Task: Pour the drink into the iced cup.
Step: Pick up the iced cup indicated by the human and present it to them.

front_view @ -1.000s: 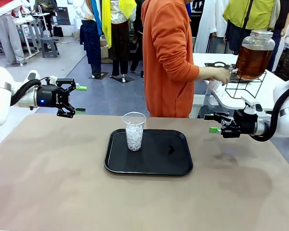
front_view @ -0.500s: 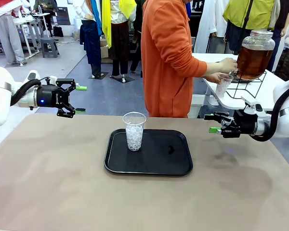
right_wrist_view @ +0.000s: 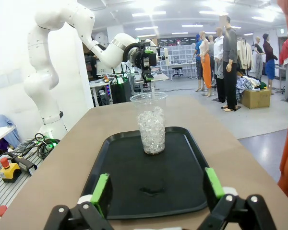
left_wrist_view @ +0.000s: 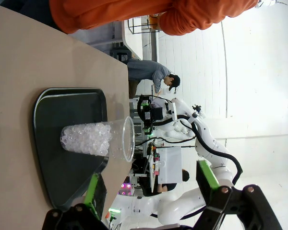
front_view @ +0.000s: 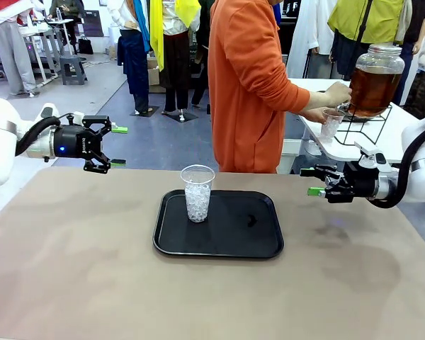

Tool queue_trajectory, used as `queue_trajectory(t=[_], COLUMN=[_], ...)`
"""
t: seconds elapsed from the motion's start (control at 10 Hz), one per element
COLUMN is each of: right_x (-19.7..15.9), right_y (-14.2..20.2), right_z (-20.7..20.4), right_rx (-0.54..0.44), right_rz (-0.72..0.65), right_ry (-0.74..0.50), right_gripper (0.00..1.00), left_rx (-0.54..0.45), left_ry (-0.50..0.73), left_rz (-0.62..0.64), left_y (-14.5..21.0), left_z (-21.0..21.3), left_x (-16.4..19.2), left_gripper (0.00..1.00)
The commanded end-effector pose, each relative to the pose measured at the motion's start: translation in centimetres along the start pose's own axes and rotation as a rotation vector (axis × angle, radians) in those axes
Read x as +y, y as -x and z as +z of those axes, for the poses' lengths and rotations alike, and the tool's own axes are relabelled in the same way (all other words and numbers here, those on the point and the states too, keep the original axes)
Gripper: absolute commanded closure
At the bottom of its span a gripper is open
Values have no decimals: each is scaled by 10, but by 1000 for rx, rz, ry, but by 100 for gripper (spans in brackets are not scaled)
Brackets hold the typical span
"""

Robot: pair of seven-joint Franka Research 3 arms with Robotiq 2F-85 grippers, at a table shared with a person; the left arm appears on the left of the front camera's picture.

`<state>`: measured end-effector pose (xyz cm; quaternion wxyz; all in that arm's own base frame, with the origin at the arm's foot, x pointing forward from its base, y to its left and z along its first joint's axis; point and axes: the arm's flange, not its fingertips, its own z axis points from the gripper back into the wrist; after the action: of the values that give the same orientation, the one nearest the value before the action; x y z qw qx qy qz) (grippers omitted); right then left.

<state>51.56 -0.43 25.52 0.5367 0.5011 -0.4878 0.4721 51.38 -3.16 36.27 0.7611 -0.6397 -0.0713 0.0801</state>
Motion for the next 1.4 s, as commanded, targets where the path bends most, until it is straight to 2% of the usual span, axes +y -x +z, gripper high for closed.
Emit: queue_trajectory(t=[0.0,1.3], right_x=[-1,-1], right_y=[-3,-3], right_z=[-2,-2], right_rx=[-4,-4], right_rz=[-3,-3], right_ry=[0,0], right_gripper=[0,0], left_rx=[-6,-6], left_ry=[4,4], left_rz=[-10,-10], left_y=[0,0], left_z=[0,0], left_x=[-1,-1], left_gripper=[0,0])
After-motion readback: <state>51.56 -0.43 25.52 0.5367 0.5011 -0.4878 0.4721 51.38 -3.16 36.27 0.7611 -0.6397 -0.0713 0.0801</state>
